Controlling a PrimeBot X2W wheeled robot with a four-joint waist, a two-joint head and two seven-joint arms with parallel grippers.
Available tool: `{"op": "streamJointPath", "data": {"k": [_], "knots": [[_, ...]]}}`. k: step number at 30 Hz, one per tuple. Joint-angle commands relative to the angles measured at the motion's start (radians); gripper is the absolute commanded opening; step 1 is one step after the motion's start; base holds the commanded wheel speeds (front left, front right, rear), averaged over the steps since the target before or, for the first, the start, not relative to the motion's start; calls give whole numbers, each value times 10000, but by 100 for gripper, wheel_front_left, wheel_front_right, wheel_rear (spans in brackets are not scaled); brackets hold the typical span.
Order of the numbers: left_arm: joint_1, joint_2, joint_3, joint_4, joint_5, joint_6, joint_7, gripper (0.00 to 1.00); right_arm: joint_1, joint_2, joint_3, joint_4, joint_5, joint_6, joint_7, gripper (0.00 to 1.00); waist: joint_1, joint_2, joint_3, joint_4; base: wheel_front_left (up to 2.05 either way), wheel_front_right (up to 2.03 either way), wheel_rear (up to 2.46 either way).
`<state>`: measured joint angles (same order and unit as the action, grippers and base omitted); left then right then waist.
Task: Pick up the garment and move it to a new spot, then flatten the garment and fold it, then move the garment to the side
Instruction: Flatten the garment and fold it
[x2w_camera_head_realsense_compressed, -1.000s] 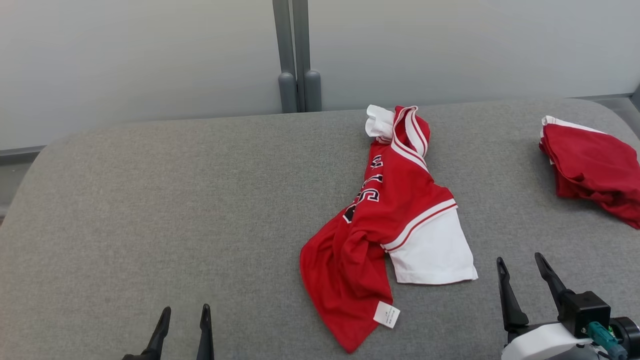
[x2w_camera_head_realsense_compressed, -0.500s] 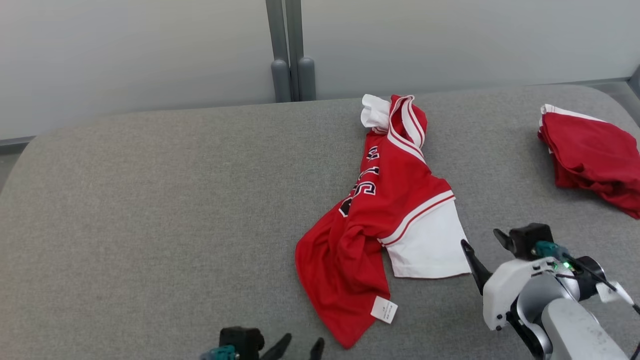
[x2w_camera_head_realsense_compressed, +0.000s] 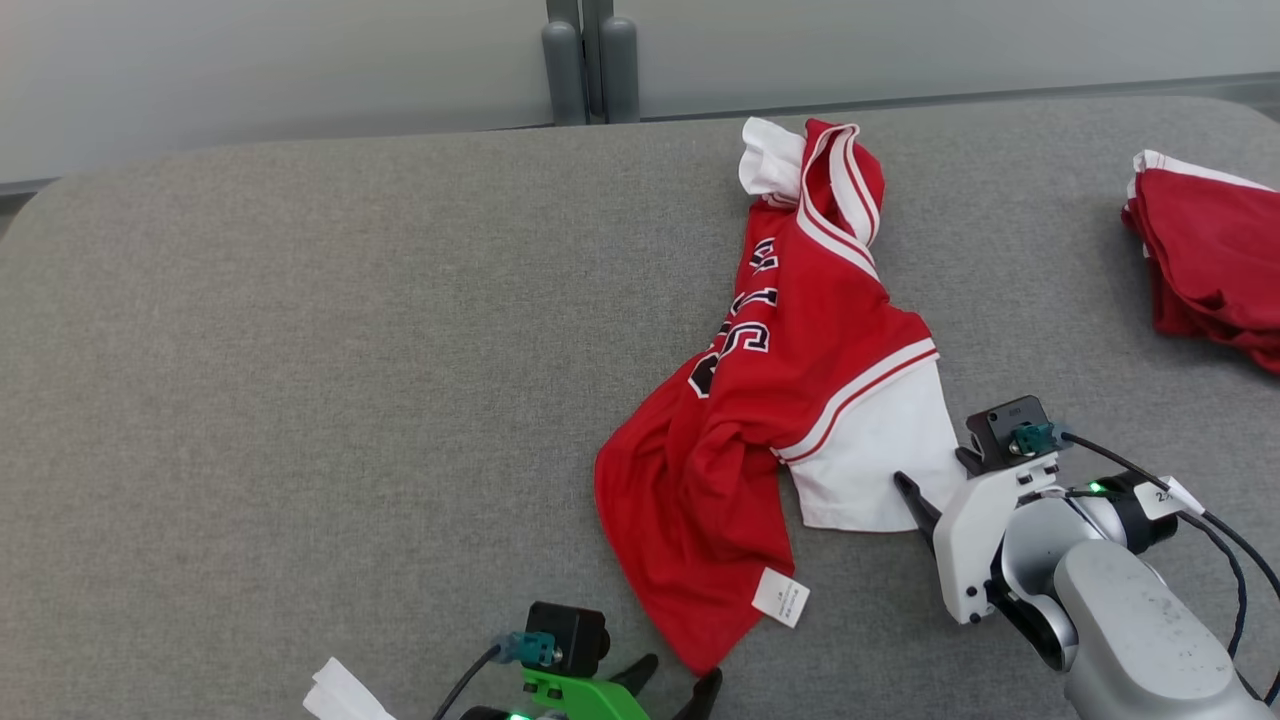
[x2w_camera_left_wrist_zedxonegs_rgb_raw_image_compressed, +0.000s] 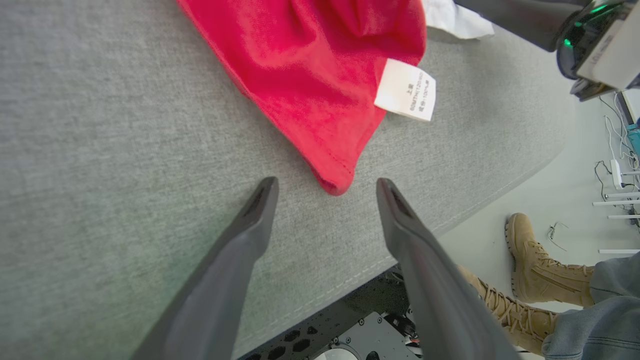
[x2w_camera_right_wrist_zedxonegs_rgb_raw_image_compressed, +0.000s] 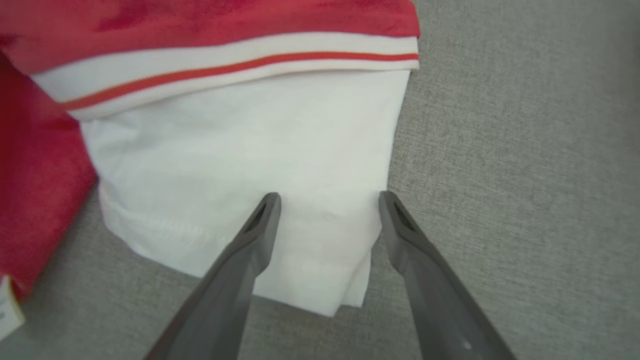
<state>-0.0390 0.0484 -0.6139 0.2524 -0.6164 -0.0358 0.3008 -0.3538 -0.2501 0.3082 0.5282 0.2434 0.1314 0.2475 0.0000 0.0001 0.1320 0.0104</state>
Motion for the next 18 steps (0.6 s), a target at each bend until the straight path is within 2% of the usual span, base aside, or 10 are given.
{"op": "streamJointPath", "data": {"k": [1, 6, 11, 12, 13, 14, 15, 18], "knots": [[-230, 44, -34, 99, -89, 37, -122, 100, -121, -83, 35, 91, 52, -15, -51, 100, 0, -1, 222, 45, 0, 0, 0], [-575, 46, -297, 476, -496, 108, -393, 100, -317, -47, 249, 316, 175, -15, 51, 100, 0, -1, 520, 30, 0, 0, 0], [-1134, 55, -788, 1040, -351, 161, -585, 100, -516, 33, 614, 504, 293, -12, 225, 100, 0, -1, 762, -7, 0, 0, 0], [-1243, 55, -856, 1183, -363, 182, -668, 49, -538, 55, 734, 560, 367, -6, 270, 100, 0, -1, 789, -18, 0, 0, 0], [-1327, 58, -863, 1318, -388, 243, -786, 0, -560, 61, 834, 592, 417, -6, 296, 44, 0, -1, 809, -27, 0, 0, 0], [-1466, 58, -972, 1556, -227, 252, -829, 0, -570, 81, 959, 616, 533, -6, 284, 17, 0, -1, 818, -34, 0, 0, 0], [-1525, 60, -1052, 1738, -170, 217, -863, 0, -557, 85, 1037, 634, 659, -6, 267, 0, 0, -1, 810, -39, 0, 0, 0], [-1544, 57, -1148, 2173, -330, 74, -1013, 0, -520, 62, 1292, 453, 1328, -6, 95, 0, 0, -1, 641, -78, 0, 0, 0]]}}
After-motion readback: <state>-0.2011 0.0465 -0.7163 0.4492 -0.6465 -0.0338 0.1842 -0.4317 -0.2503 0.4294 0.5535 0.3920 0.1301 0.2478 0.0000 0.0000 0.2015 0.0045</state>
